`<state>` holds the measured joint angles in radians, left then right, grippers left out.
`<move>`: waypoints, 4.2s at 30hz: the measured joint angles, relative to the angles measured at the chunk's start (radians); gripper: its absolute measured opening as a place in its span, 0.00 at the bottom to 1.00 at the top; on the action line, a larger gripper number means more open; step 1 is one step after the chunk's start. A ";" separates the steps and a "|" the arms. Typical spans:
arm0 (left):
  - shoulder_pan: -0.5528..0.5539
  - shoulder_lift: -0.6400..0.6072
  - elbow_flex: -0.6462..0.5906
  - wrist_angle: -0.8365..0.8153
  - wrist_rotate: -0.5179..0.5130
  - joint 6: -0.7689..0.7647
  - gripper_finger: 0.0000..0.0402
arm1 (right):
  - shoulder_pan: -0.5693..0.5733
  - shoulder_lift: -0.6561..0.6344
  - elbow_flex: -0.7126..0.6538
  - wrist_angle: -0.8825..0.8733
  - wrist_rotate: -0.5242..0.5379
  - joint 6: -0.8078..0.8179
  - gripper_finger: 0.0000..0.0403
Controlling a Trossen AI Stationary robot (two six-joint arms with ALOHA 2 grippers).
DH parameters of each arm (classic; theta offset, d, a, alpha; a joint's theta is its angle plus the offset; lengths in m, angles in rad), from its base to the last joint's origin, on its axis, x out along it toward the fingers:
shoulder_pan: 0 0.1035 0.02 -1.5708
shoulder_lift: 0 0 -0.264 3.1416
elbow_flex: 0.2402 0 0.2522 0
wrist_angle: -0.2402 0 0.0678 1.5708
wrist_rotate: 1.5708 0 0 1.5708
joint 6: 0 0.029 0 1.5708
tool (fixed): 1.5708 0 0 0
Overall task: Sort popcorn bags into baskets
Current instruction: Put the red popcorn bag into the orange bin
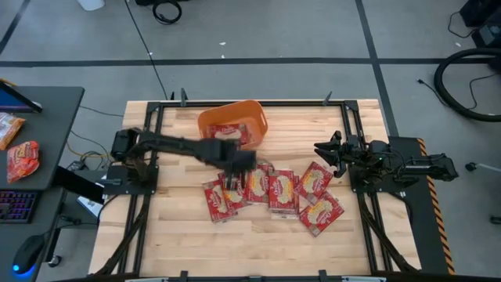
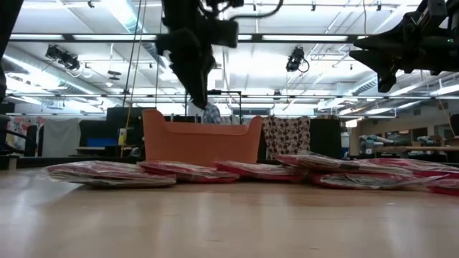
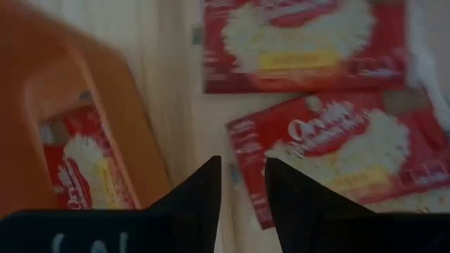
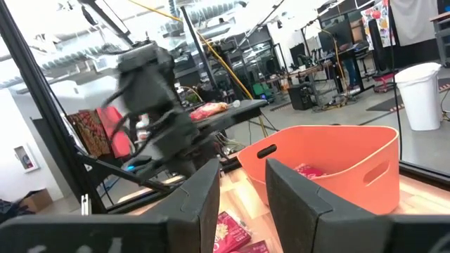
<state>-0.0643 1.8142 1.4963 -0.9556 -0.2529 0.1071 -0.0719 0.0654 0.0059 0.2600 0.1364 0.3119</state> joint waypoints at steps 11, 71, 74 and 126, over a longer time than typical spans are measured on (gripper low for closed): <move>-0.191 0.070 0.001 -0.034 -0.135 0.029 0.49 | 0.000 0.000 0.000 0.005 0.000 0.000 0.30; -0.340 -0.019 -0.304 0.192 -0.433 -0.067 0.01 | 0.000 0.013 0.000 0.047 0.000 0.000 0.30; -0.318 -0.090 -0.257 0.154 -0.426 -0.088 0.01 | 0.000 0.013 0.000 0.054 0.000 0.000 0.30; 0.247 -0.147 -0.259 0.476 -0.038 0.009 0.35 | 0.000 0.014 0.000 0.060 0.000 0.000 0.30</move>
<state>0.1831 1.6669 1.2371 -0.4795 -0.2914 0.1158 -0.0723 0.0799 0.0059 0.3199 0.1366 0.3122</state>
